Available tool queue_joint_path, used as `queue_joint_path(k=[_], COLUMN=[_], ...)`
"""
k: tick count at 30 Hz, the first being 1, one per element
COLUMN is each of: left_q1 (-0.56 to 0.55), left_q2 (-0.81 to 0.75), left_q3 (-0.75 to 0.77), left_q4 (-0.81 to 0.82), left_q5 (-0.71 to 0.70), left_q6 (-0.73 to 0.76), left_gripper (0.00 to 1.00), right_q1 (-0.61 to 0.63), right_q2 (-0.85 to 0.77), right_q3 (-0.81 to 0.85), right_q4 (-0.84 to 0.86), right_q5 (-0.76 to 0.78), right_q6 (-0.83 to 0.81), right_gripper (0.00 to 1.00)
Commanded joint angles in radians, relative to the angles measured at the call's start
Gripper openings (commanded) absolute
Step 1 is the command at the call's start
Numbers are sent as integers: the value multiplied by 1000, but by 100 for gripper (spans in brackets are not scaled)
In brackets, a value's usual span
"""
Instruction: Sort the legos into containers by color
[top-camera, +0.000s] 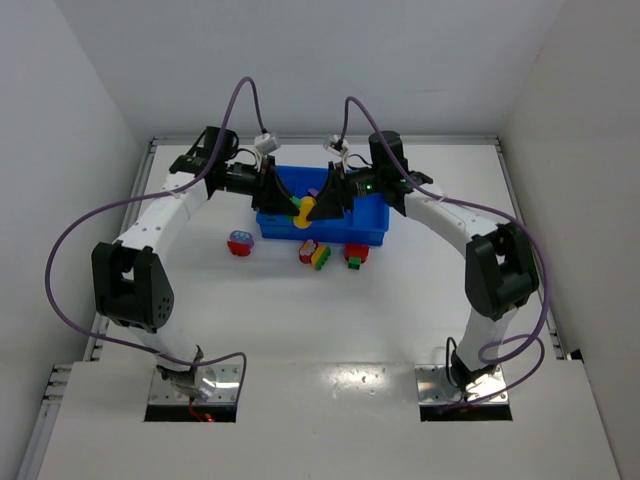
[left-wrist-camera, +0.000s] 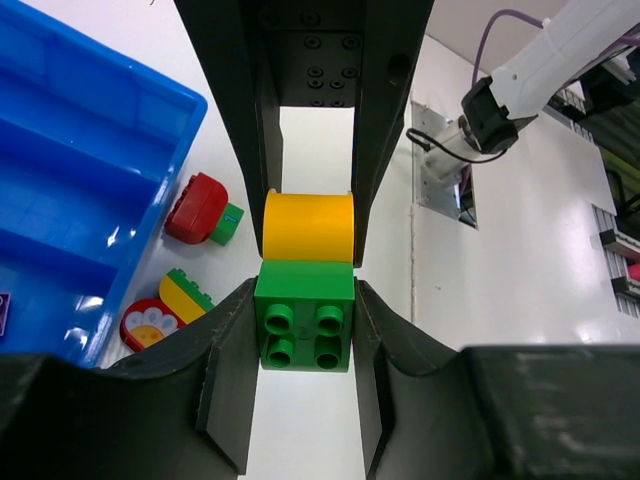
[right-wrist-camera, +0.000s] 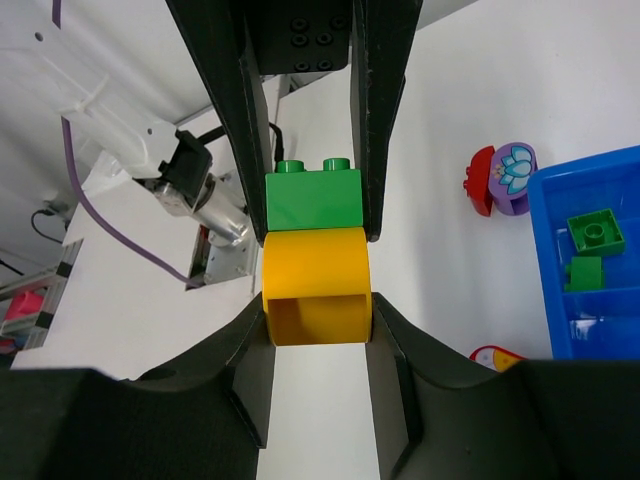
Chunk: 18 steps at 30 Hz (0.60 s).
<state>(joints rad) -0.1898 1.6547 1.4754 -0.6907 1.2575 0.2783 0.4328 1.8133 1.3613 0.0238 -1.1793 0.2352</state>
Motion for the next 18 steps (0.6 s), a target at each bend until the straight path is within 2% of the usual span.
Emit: queue_joint_path(k=[1,4,11,13,16,18], left_q1=[41,41,41,41,50,50], left_q2=[-13,-13,-13,-13,-13,-13], left_q3=[17,17,8,8,8,8], left_q4=[14,23,23,23,23,23], left_q5=[43,43,43,43,52,63], left_q6=[-11,-11,-11,-11,-11,-11], left_gripper=[42,43,61,60,52,52], right_q1=[-9,-19,-19,-19,-19,-19], right_q2=[-46,-37,-37,-28,-28,-28], right_q3=[-5,-5,-5,-5,-5,-5], right_q4=[13,13,13,13,13,13], right_q5=[-31,-31,-22,-22,-22,-22], right_q6=[-45,-45,-45,-45,-45,-45], right_gripper=[2,2,2,2,2,2])
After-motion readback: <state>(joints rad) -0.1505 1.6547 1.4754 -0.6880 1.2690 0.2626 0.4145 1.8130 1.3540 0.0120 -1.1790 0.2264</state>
